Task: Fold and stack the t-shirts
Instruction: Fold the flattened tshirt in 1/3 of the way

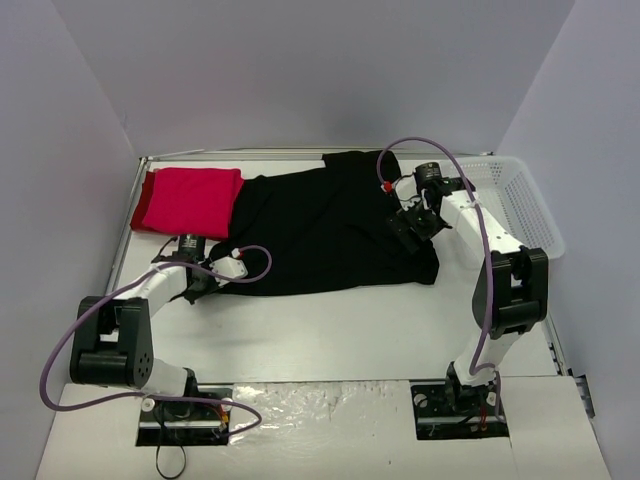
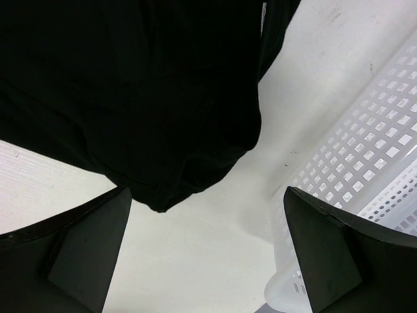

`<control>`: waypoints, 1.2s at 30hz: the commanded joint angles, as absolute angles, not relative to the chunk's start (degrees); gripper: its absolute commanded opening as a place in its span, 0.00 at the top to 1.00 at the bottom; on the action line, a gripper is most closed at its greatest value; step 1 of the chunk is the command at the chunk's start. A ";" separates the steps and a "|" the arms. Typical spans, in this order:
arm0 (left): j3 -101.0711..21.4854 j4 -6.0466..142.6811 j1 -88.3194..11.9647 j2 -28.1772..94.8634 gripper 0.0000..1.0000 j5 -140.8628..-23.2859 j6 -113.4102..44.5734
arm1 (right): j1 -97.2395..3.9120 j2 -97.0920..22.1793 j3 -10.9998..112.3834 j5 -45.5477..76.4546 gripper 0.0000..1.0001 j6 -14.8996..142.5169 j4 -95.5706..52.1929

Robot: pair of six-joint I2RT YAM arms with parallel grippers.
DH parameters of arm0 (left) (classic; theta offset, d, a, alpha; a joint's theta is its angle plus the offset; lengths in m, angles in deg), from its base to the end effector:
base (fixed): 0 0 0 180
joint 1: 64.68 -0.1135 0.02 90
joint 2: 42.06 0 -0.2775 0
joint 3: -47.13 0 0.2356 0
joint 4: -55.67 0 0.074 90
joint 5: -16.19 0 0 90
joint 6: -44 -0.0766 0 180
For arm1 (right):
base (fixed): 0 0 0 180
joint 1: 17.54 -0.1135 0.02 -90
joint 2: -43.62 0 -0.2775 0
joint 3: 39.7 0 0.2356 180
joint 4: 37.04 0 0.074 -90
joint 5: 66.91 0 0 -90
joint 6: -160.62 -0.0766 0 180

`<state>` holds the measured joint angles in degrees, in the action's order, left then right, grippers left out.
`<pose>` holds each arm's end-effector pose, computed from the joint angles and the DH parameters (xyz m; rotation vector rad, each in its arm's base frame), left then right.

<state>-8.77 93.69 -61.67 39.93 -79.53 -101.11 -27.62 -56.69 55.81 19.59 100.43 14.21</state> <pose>0.2578 -0.0212 0.1495 1.3330 2.3352 0.1507 0.3816 0.0726 0.2420 -0.8912 2.3863 -0.0565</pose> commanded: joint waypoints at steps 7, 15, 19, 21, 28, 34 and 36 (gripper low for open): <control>-9.37 94.85 -61.34 34.94 0.98 -78.38 -99.70 | -26.59 -50.51 53.37 17.12 0.00 104.11 20.87; -11.04 97.67 -61.34 32.21 0.98 -79.17 -96.98 | -24.92 -50.94 47.22 13.88 0.03 106.39 24.47; -10.34 97.75 -61.34 31.07 0.98 -79.26 -95.92 | -24.74 -53.31 45.46 13.16 0.17 107.18 25.17; -9.81 97.58 -61.34 30.63 0.98 -79.26 -95.66 | -24.66 -54.19 44.85 12.99 0.23 107.54 25.61; -9.55 97.75 -61.25 30.36 0.98 -79.09 -95.13 | -24.39 -57.35 44.23 12.20 0.38 109.12 26.14; -9.72 97.67 -61.34 31.06 0.98 -79.35 -94.60 | -24.39 -61.05 45.37 12.37 0.47 108.94 25.88; -9.64 97.58 -61.34 31.15 0.97 -79.35 -94.60 | -24.31 -62.27 45.72 12.72 0.47 108.94 25.70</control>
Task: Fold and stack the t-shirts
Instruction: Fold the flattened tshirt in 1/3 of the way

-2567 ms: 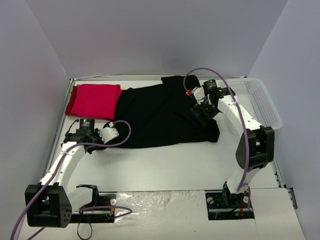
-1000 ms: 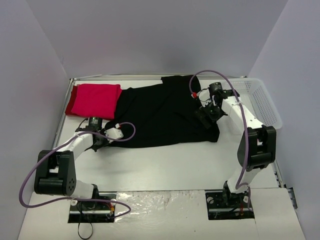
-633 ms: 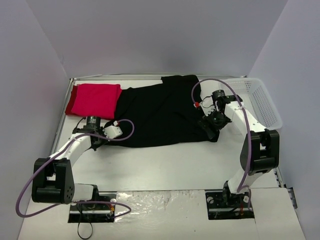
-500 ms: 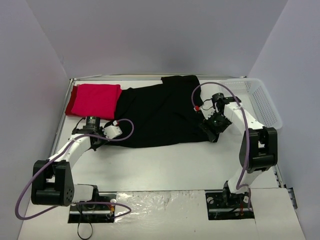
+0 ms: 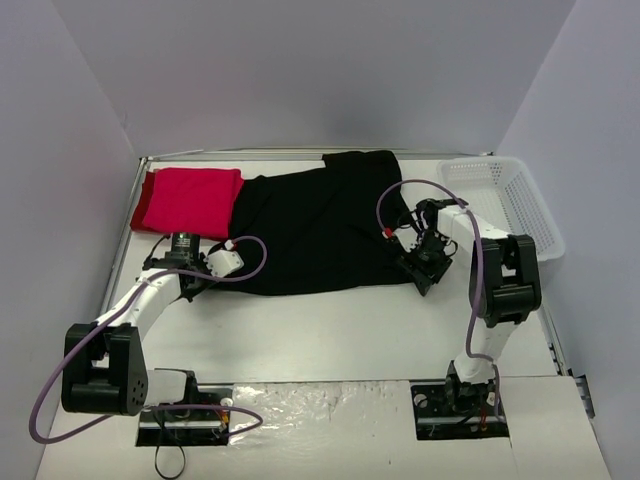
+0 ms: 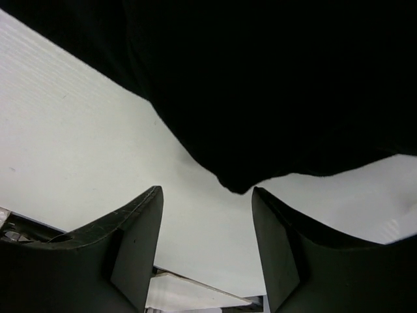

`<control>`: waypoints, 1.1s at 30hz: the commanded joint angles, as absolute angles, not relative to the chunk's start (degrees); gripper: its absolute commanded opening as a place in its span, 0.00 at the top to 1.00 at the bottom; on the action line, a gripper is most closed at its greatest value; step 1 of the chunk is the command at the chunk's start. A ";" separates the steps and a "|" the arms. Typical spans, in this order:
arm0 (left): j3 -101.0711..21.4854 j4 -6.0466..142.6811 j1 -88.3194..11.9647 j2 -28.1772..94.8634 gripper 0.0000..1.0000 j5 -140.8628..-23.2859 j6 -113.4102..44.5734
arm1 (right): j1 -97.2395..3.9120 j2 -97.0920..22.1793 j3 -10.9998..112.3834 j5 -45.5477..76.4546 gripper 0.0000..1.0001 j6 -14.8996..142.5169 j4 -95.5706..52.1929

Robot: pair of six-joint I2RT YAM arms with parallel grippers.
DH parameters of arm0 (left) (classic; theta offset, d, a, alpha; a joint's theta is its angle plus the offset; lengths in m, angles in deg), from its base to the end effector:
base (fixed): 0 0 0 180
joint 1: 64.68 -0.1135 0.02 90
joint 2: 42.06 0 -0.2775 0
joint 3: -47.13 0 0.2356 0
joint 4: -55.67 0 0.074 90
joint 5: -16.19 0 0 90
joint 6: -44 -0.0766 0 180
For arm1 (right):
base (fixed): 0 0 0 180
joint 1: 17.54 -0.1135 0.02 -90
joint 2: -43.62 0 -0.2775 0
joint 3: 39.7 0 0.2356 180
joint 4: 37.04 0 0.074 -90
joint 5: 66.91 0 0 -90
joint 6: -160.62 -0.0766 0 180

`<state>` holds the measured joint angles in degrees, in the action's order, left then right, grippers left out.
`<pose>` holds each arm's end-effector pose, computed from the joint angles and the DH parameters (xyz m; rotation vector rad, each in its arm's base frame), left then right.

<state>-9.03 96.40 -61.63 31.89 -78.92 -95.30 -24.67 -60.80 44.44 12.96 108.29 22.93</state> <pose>0.2454 -0.0199 0.1800 1.1746 2.3158 0.1808 0.3311 0.0550 0.1533 -1.1353 2.6965 0.1844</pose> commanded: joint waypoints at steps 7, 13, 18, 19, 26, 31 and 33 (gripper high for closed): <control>-8.76 97.23 -61.34 31.24 0.98 -79.09 -94.60 | -23.87 -65.09 47.48 14.22 0.67 108.42 24.74; -8.84 97.23 -61.25 30.54 0.98 -78.82 -94.69 | -22.20 -62.38 47.74 15.80 0.94 108.77 25.00; -10.42 98.81 -61.34 29.57 0.98 -78.82 -94.42 | -20.18 -58.86 46.25 17.82 1.00 109.82 26.31; -10.60 99.07 -61.34 28.70 0.98 -78.82 -94.69 | -19.13 -57.64 46.08 17.91 1.00 110.52 26.67; -11.22 103.11 -61.34 22.63 0.98 -78.38 -96.80 | -12.80 -50.96 45.90 16.94 1.00 115.87 32.55; -11.65 107.50 -61.34 17.89 0.98 -78.91 -98.91 | -9.81 -46.13 45.02 16.59 1.00 119.48 37.03; -11.74 108.74 -61.34 16.65 0.98 -79.09 -99.43 | -8.41 -44.89 44.76 16.68 1.00 120.80 38.53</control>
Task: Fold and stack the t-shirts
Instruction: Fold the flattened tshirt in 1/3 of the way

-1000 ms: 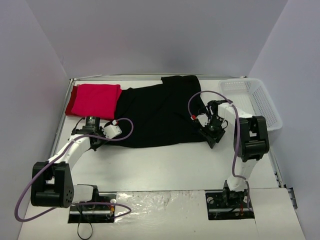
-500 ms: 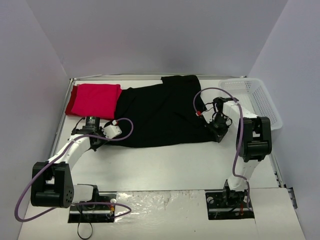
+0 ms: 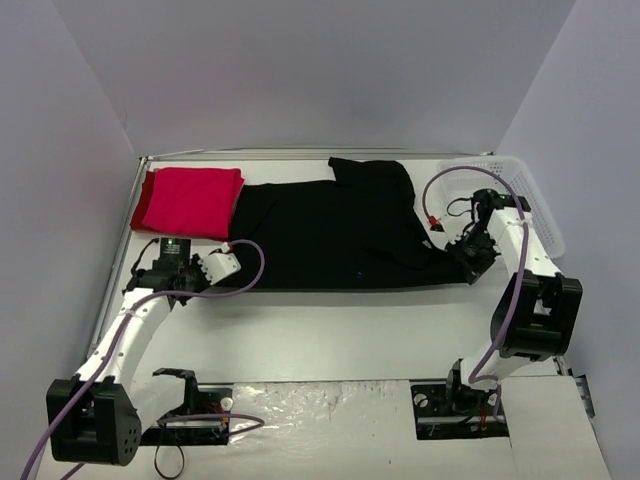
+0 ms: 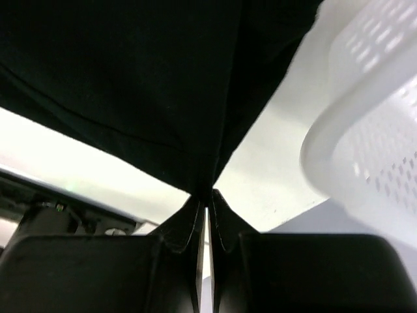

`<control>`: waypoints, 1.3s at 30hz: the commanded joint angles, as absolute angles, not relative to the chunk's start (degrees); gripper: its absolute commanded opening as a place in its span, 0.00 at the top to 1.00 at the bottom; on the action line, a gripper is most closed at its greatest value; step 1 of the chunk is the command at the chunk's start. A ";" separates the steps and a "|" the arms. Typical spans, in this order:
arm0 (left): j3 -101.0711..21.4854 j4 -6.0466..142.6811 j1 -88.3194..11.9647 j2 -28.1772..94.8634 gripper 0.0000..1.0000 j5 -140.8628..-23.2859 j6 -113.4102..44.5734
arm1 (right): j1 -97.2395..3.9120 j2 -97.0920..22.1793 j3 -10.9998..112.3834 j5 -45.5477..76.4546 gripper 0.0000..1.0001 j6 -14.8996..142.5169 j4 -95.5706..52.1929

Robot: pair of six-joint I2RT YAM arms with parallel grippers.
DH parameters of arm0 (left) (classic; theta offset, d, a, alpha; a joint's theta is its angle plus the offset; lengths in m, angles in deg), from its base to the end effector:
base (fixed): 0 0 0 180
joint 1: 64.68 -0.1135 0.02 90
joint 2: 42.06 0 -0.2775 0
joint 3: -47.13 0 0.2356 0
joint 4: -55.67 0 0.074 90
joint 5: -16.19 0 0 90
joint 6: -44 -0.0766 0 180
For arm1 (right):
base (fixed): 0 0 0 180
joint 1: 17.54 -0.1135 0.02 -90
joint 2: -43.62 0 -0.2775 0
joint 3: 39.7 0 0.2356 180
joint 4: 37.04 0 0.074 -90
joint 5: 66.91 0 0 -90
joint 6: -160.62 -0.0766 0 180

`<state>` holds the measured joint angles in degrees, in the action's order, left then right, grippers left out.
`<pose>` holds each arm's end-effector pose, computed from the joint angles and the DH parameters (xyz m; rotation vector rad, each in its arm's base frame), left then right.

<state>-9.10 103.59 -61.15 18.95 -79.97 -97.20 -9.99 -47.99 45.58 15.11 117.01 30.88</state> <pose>0.2104 -0.0212 0.2172 1.1874 2.1956 0.2176 0.3014 -0.0292 0.2207 -0.9681 2.6638 -0.0016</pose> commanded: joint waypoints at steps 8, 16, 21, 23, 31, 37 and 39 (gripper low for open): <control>-11.83 115.50 -61.34 10.59 0.98 -80.58 -101.54 | -4.88 -38.38 42.65 16.50 1.00 125.99 44.33; -12.97 121.04 -61.25 8.30 0.98 -82.86 -104.35 | -3.30 -34.25 39.75 18.00 1.00 128.45 45.57; -13.15 122.62 -61.34 7.86 0.98 -83.48 -105.23 | -3.21 -34.07 38.25 17.12 1.00 129.16 45.57; -13.15 123.07 -61.34 7.86 0.98 -84.01 -105.41 | -3.30 -34.07 38.25 16.51 0.96 129.68 45.57; -13.85 129.21 -61.34 8.12 0.79 -87.43 -109.45 | -3.21 -34.51 37.99 15.89 0.68 130.92 45.57; -17.63 132.99 -61.25 9.35 0.71 -88.67 -110.95 | -3.21 -36.79 42.20 15.01 0.70 130.74 45.57; -19.38 132.22 -61.34 9.97 0.67 -88.32 -110.16 | -3.21 -38.45 45.78 13.09 0.70 130.83 45.48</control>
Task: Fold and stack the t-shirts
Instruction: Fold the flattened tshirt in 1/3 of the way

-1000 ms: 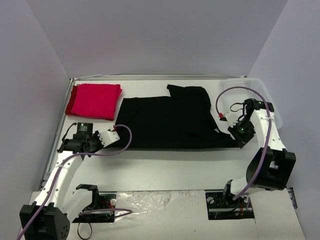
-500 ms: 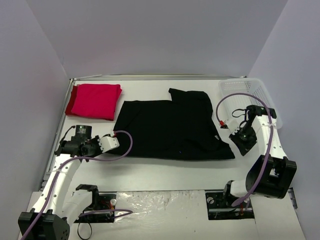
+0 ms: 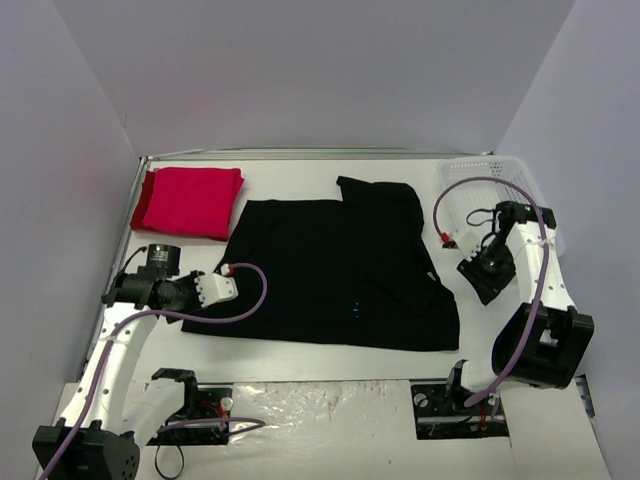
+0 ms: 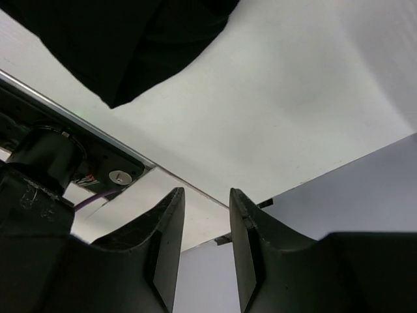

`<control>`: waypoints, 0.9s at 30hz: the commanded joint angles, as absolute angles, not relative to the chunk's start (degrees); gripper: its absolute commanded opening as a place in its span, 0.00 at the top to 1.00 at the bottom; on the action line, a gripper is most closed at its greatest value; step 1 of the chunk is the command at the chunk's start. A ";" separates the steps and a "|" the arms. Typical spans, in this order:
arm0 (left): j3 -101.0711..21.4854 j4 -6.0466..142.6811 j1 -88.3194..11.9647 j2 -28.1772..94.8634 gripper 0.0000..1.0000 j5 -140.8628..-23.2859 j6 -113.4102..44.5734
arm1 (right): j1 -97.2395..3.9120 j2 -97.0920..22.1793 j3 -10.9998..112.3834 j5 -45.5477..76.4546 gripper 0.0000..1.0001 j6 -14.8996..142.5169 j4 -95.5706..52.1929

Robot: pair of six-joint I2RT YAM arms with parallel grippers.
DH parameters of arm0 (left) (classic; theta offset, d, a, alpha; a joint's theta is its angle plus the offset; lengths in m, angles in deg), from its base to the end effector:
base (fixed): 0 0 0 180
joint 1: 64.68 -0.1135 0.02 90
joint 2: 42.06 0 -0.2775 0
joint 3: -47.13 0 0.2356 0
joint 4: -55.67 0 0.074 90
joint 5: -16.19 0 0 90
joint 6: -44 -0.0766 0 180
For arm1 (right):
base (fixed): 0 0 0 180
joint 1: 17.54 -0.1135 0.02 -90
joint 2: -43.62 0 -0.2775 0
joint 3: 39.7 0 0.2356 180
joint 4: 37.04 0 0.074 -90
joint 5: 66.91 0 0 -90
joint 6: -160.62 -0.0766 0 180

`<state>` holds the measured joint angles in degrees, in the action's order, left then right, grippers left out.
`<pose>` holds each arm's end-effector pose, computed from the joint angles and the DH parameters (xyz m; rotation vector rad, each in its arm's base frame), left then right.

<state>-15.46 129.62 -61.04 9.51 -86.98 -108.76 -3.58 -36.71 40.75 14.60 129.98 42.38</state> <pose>0.1450 -0.0267 0.2436 1.4954 2.1523 0.0481 0.2325 -0.0461 0.2404 -1.1392 2.6710 0.0105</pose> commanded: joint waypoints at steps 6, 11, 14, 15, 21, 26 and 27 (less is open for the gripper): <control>-24.39 118.95 -61.34 15.32 0.66 -89.53 -95.52 | -3.39 -47.85 58.01 2.73 0.54 126.88 42.59; -30.81 113.15 -60.11 24.90 0.62 -95.52 -89.08 | -5.14 -57.95 66.63 -4.14 0.50 122.83 41.44; -34.41 108.40 -55.21 30.86 0.62 -92.54 -85.47 | -8.11 -63.57 71.11 -6.61 0.49 121.34 41.00; -35.20 107.43 -55.18 32.45 0.62 -91.14 -85.46 | -9.18 -64.91 71.99 -6.26 0.49 120.38 41.00; -41.61 103.38 -49.47 44.32 0.73 -86.38 -83.80 | -16.03 -75.80 82.09 -2.04 0.48 115.55 38.97; -47.77 106.10 -48.95 52.14 0.76 -87.17 -82.38 | -18.06 -81.61 90.71 -2.92 0.43 116.15 41.70; -47.87 106.10 -48.94 52.59 0.77 -87.17 -82.47 | -18.76 -81.62 91.07 -2.66 0.43 116.15 41.70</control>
<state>-45.05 105.58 -48.97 52.70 -87.64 -84.15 -18.09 -81.26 87.94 -2.14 116.86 37.35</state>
